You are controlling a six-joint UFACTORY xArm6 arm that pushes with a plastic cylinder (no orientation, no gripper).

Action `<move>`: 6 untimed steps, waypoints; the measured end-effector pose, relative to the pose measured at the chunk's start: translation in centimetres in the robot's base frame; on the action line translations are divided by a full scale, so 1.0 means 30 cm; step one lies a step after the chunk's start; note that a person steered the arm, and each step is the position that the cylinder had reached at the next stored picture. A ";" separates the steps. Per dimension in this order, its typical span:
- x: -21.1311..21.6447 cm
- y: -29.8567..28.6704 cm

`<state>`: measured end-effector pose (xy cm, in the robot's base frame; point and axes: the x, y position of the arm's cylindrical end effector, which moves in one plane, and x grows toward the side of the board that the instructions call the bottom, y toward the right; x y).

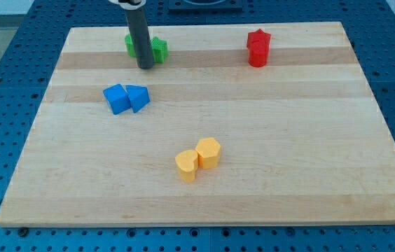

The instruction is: Separate the triangle from the blue cube

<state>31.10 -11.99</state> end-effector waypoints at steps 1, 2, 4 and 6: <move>0.000 0.000; 0.000 0.000; 0.203 -0.229; 0.304 -0.044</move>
